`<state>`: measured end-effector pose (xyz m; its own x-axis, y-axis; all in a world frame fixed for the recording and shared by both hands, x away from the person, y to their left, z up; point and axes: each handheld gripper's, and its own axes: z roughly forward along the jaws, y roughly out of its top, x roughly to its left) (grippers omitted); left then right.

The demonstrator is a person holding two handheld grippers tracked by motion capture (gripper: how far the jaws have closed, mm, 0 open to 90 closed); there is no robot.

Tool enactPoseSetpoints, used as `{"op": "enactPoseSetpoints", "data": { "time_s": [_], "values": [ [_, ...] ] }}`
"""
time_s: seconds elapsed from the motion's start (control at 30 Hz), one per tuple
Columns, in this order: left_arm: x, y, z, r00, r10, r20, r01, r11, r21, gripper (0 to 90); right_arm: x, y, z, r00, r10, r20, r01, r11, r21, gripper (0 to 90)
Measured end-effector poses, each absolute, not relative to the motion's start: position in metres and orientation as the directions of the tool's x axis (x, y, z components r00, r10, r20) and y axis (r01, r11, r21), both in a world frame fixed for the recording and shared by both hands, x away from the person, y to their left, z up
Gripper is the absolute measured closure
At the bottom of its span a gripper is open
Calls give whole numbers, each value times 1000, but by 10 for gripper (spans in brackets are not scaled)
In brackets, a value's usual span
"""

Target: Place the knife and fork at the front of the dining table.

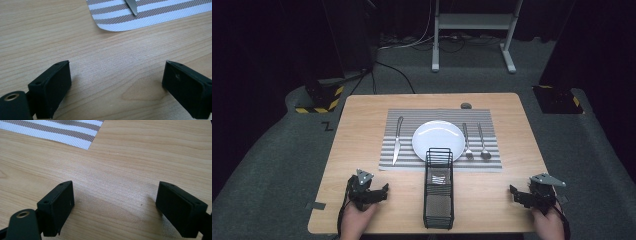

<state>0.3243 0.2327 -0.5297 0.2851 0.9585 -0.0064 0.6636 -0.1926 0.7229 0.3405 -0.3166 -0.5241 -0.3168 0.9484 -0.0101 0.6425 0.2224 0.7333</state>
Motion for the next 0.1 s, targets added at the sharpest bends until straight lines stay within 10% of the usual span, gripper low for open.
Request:
{"op": "enactPoseSetpoints", "data": {
  "time_s": [0.1],
  "values": [
    [324, 232, -530, 280, 960, 0, 661, -193, 726, 87, 340, -316, -524, -316, 949, -11, 643, 223, 732, 150]
  ]
}}
